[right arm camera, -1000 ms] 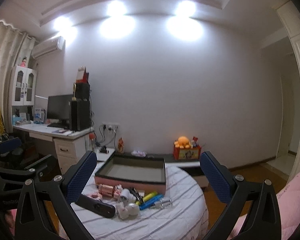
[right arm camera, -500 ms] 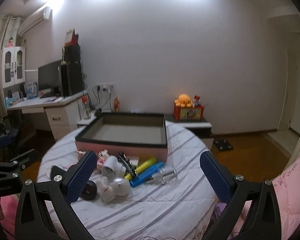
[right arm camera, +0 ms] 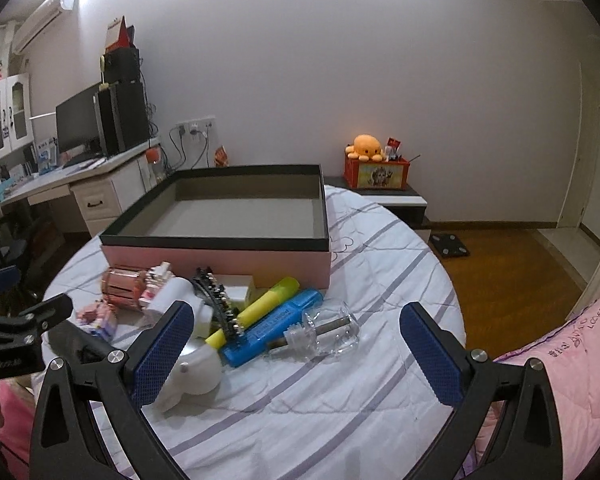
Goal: Organize rigid objects
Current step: 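Reach the left gripper to the copper canister while the right approaches the glass bottle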
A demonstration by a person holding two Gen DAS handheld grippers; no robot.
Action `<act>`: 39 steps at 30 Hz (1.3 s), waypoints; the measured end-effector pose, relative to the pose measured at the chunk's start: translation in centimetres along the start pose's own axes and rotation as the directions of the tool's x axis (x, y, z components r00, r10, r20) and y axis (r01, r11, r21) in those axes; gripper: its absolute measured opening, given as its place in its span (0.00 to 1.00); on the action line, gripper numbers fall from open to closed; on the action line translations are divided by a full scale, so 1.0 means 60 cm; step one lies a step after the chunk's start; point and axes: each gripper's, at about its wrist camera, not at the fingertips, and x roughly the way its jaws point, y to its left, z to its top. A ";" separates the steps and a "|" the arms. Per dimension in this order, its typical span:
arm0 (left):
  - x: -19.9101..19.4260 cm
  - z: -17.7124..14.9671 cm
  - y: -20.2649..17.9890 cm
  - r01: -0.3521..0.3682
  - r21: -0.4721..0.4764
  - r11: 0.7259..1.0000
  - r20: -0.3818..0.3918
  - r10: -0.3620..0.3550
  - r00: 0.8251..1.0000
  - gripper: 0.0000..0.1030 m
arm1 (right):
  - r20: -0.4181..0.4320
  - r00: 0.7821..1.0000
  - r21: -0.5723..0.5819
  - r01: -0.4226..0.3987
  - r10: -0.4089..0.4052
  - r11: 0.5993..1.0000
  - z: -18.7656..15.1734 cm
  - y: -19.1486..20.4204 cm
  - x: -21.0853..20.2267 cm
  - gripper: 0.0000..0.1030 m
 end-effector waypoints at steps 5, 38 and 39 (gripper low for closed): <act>0.068 0.025 -0.005 0.006 -0.005 1.000 -0.083 -0.006 0.997 1.00 | -0.039 0.999 0.012 0.008 -0.007 1.000 0.007 -0.018 0.037 1.00; 0.156 0.000 -0.014 0.066 -0.022 0.998 -0.211 -0.069 0.975 1.00 | -0.160 0.986 0.078 -0.043 0.055 0.996 -0.011 -0.079 0.125 1.00; 0.151 -0.001 -0.018 0.072 -0.011 0.997 -0.204 -0.073 0.976 1.00 | -0.163 0.985 0.078 -0.044 0.057 0.996 -0.012 -0.080 0.126 1.00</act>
